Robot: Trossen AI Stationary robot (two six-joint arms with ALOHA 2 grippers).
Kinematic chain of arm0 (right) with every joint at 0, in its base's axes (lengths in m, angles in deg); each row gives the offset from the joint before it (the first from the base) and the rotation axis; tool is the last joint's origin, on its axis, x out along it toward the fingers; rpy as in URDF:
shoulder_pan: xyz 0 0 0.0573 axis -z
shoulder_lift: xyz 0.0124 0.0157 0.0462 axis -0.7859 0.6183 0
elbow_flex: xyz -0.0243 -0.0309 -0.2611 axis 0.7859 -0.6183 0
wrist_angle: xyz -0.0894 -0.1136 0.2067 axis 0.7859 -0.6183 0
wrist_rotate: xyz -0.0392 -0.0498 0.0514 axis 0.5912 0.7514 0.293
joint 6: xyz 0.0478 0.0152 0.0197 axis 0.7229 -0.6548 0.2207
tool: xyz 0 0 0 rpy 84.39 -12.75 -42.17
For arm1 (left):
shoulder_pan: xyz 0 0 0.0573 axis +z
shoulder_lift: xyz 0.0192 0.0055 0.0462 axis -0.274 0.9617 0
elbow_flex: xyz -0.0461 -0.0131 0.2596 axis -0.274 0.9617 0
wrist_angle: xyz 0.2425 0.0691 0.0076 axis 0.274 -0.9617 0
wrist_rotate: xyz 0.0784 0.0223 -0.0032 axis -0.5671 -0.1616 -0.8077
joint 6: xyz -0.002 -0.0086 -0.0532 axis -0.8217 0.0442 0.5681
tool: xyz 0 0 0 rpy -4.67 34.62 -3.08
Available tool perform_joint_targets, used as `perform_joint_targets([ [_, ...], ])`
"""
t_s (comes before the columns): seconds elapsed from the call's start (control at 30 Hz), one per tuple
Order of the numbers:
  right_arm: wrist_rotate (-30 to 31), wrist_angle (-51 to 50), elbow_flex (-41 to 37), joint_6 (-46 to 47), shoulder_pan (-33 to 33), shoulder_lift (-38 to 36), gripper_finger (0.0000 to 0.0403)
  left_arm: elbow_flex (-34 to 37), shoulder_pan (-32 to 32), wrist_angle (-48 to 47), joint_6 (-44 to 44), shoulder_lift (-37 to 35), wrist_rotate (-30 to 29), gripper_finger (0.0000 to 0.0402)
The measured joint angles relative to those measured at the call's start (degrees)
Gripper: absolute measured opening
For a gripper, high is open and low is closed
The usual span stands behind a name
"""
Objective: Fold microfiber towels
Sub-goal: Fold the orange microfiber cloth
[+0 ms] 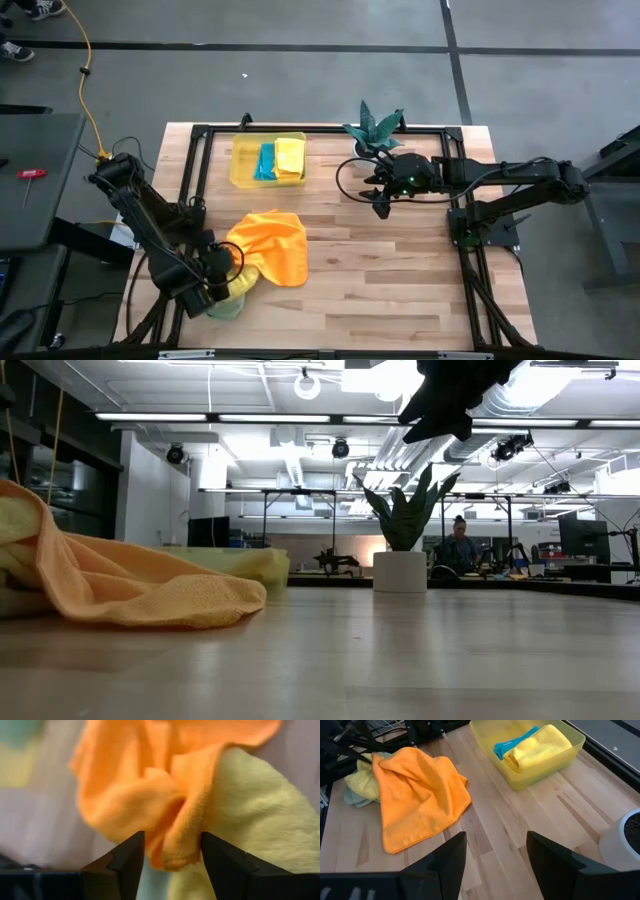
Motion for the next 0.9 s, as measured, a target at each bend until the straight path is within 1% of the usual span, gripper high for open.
perform_joint_targets([
  [0.1, 0.14, 0.01, 0.00, 0.00, 0.00, 0.00, 0.0200, -1.00, 0.00, -5.33, -0.07, 0.00, -0.96, 0.0165],
  [0.2, 1.66, 0.02, 0.00, 0.00, 0.00, 0.00, 0.0200, -1.78, 0.00, -9.08, -0.07, 0.00, -1.90, 0.0153],
  [0.37, 2.93, 0.02, 0.02, 0.00, 0.00, 0.00, 0.0200, -3.45, 0.00, -13.85, -1.61, 0.00, -3.98, 0.0144],
  [0.47, 2.90, 0.01, 0.02, 0.00, 0.00, 0.00, 0.0200, -4.58, 0.00, -14.67, -4.60, 0.00, -4.38, 0.0144],
  [0.67, 2.90, 0.02, 0.02, -0.02, 0.04, 0.00, 0.0200, -7.78, -0.01, -15.37, -9.93, 0.00, -7.19, 0.0144],
  [0.8, 2.90, 0.02, 0.02, -0.02, 0.04, 0.00, 0.0200, -8.76, -0.98, -14.51, -12.19, 0.00, -7.07, 0.0145],
  [0.9, 2.88, 0.01, 0.02, -0.02, 0.04, 0.00, 0.0200, -8.76, -2.32, -13.97, -12.36, 0.00, -5.00, 0.0144],
])
